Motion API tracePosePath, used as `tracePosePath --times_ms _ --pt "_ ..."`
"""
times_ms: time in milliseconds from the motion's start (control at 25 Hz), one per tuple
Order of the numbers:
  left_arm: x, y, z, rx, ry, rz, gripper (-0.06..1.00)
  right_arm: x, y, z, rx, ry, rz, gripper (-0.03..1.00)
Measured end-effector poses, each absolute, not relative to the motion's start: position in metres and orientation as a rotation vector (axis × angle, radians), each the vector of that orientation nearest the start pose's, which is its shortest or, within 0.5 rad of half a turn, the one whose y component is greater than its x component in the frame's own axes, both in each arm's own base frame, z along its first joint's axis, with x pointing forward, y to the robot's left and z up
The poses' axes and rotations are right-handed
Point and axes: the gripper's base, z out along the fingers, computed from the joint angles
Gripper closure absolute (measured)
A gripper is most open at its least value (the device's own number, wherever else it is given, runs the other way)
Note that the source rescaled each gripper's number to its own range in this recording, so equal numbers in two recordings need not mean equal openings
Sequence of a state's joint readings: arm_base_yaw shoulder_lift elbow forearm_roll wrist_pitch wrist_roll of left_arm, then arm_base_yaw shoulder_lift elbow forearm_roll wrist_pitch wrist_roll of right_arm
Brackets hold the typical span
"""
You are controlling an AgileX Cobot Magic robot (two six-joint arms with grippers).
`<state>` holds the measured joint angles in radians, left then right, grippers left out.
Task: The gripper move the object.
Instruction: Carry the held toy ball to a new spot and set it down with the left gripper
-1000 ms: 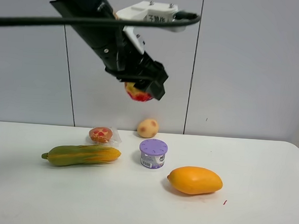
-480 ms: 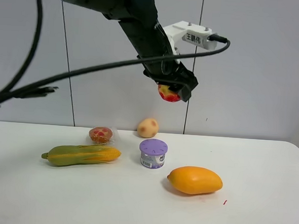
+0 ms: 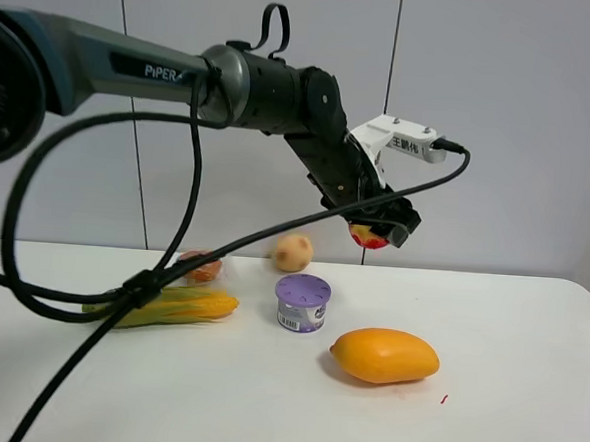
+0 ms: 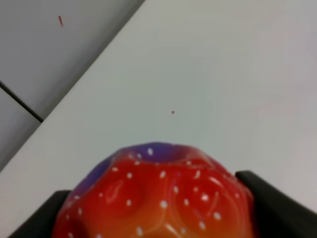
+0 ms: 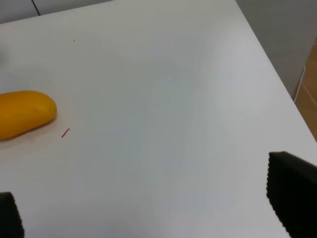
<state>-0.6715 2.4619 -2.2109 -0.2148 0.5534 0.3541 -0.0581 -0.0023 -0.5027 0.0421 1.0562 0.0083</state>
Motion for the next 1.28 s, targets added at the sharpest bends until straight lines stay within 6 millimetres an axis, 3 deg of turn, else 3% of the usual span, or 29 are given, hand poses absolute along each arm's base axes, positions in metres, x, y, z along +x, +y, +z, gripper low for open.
tracePosePath --times_ms 200,800,1280 --pt "0.443 -0.362 0.159 0.986 2.062 -0.372 0.88 -0.005 0.004 0.278 0.066 2.033 0.019 -0.03" --pt "0.458 -0.359 0.096 0.955 2.057 -0.339 0.88 -0.005 0.004 0.278 0.066 2.033 0.019 -0.03" --pt "0.459 -0.36 0.084 0.916 2.062 -0.362 0.88 -0.005 0.004 0.278 0.066 2.033 0.019 -0.03"
